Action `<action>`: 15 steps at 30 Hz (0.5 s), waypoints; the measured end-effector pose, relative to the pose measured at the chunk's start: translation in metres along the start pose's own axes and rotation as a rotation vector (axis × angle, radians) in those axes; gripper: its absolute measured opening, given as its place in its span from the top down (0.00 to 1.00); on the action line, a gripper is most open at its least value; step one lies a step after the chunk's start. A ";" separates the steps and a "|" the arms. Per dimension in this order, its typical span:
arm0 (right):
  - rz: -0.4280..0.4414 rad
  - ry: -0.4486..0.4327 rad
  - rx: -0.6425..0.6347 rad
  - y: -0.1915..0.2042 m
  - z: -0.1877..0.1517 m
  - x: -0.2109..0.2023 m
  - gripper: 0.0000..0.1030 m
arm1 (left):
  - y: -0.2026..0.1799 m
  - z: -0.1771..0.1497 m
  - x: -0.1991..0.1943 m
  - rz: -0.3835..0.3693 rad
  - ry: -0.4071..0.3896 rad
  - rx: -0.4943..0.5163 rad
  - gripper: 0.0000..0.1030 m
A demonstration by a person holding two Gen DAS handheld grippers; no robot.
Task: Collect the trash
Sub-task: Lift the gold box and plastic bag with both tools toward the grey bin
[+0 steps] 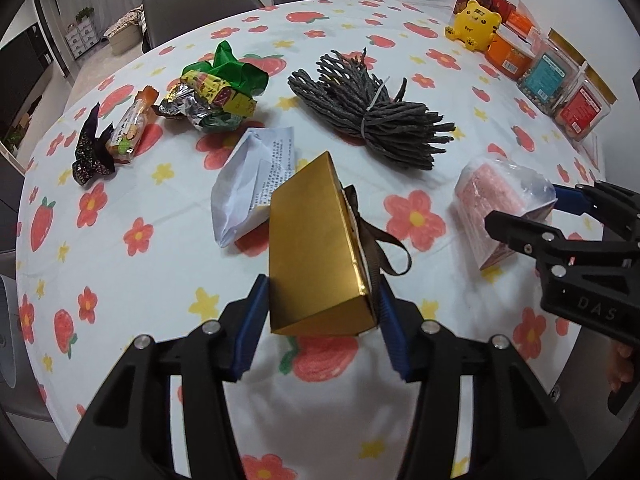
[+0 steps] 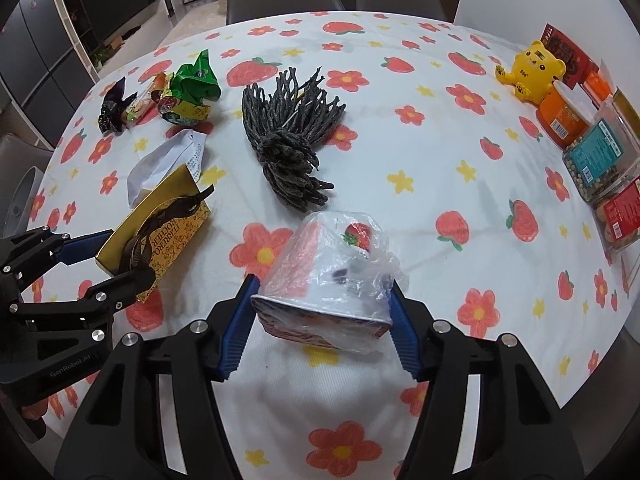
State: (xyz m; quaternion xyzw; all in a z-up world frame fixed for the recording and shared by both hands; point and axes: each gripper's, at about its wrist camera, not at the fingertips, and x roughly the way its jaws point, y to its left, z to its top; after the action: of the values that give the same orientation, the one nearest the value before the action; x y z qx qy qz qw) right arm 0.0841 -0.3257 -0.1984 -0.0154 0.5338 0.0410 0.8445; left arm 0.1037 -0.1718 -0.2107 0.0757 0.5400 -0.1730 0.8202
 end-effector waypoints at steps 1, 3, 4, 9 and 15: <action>0.002 -0.001 -0.002 0.002 -0.001 -0.002 0.43 | 0.001 -0.001 -0.003 0.000 -0.001 -0.003 0.50; 0.009 -0.003 -0.009 0.006 -0.002 -0.007 0.43 | 0.006 -0.004 -0.009 -0.003 -0.005 -0.016 0.50; 0.012 -0.005 -0.012 0.009 -0.002 -0.010 0.43 | 0.009 -0.006 -0.013 -0.002 -0.006 -0.023 0.50; 0.039 -0.015 -0.029 0.022 -0.002 -0.025 0.43 | 0.024 -0.014 -0.031 0.001 -0.018 -0.057 0.51; 0.075 -0.033 -0.068 0.045 0.003 -0.041 0.43 | 0.049 -0.026 -0.058 0.009 -0.041 -0.104 0.51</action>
State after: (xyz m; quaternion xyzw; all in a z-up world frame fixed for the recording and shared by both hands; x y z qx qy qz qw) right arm 0.0651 -0.2827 -0.1594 -0.0237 0.5184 0.0910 0.8500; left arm 0.0781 -0.1065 -0.1713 0.0319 0.5311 -0.1427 0.8346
